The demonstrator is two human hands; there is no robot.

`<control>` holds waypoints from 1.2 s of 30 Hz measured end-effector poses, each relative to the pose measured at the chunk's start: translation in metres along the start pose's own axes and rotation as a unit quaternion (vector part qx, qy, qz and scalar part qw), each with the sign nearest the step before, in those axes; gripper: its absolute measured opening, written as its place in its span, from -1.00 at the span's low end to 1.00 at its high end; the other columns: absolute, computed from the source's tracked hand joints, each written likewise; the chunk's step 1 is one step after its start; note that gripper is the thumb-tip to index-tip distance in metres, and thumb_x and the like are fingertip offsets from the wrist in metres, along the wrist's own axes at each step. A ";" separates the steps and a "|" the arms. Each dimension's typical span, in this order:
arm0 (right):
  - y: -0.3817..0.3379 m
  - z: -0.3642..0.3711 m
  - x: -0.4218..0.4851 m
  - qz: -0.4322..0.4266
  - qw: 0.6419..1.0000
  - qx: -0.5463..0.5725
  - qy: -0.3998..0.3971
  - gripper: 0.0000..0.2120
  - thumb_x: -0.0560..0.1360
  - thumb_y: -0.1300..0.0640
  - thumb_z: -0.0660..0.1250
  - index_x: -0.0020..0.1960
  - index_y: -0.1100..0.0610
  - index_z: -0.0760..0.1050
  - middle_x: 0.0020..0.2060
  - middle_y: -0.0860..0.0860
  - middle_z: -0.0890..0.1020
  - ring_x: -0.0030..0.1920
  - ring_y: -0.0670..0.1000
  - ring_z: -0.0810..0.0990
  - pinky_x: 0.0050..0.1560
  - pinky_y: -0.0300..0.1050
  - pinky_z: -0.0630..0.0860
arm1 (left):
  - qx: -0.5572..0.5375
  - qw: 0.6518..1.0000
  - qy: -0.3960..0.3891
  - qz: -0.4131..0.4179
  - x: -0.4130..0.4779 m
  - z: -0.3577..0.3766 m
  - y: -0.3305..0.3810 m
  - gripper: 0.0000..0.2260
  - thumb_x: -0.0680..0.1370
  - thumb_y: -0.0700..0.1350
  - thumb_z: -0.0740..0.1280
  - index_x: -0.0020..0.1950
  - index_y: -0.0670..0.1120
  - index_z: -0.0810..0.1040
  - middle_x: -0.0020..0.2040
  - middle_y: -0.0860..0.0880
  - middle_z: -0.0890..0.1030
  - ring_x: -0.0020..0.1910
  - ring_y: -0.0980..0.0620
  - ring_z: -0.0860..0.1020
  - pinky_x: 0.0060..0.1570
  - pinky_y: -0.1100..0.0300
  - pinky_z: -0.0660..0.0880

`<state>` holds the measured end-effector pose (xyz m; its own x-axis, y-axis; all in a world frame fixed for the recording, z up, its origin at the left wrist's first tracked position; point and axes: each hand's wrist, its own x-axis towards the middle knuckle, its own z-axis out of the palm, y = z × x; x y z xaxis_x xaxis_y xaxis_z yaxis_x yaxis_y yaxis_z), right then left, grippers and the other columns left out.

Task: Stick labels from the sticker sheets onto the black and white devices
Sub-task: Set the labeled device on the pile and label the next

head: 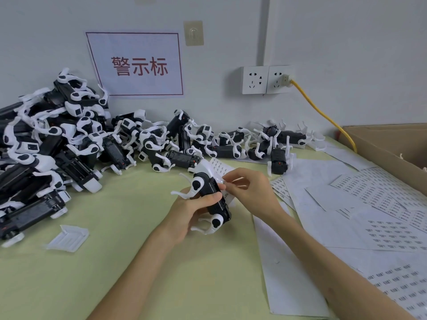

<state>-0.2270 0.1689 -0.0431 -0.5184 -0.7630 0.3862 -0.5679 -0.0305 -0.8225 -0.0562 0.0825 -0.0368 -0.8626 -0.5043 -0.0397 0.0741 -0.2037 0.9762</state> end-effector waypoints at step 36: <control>-0.007 -0.005 -0.001 0.040 0.980 0.183 0.066 -0.91 0.47 0.34 0.49 -0.16 0.20 0.63 -0.19 0.05 0.74 -0.10 0.03 0.72 0.03 -0.09 0.61 | -0.129 0.984 0.124 -0.001 0.007 -0.005 0.004 -0.47 0.33 -0.05 0.56 0.31 -0.02 0.65 0.03 -0.02 0.68 -0.14 0.01 0.66 -0.43 0.24 0.49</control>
<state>-0.2258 0.1729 -0.0358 -0.6443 -0.6829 0.3443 -0.2668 -0.2212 -0.9380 -0.0597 0.0736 -0.0340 -0.7163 -0.6869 -0.1232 0.2249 -0.3944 0.8910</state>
